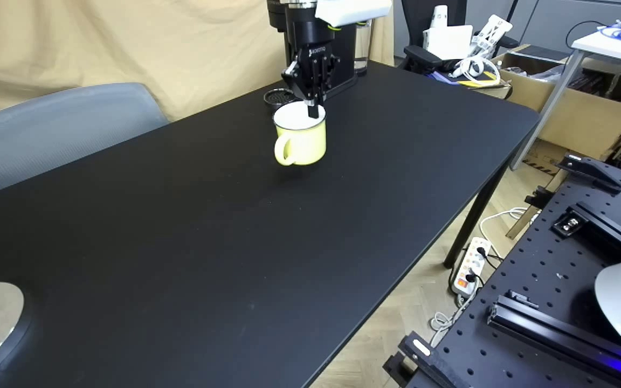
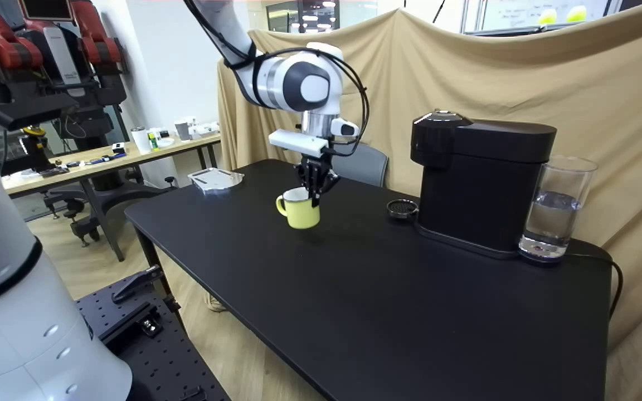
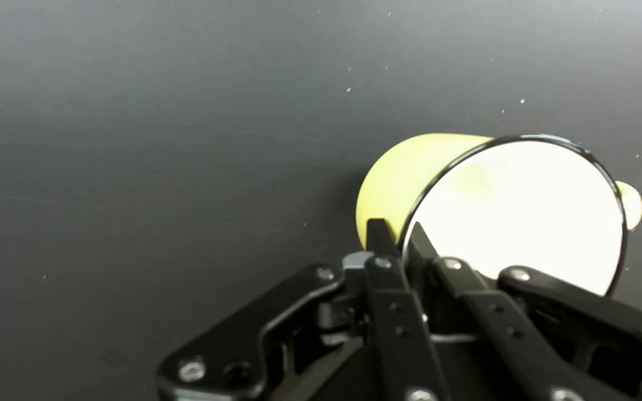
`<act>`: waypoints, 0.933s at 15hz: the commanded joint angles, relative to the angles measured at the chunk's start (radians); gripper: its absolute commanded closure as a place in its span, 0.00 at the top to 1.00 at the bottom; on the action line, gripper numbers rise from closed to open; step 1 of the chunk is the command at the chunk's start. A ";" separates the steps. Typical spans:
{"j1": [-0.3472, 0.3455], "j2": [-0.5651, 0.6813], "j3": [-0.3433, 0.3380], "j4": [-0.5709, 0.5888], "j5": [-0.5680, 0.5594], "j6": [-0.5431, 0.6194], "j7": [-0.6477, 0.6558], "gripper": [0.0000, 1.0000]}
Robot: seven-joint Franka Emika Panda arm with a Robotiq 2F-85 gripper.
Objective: Move the mug backward slightly
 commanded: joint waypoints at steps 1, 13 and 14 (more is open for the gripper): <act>-0.014 -0.158 0.012 -0.205 0.044 0.069 -0.024 0.02; -0.045 -0.182 -0.010 -0.409 0.132 0.201 -0.052 0.02; -0.047 -0.180 -0.010 -0.412 0.139 0.210 -0.060 0.02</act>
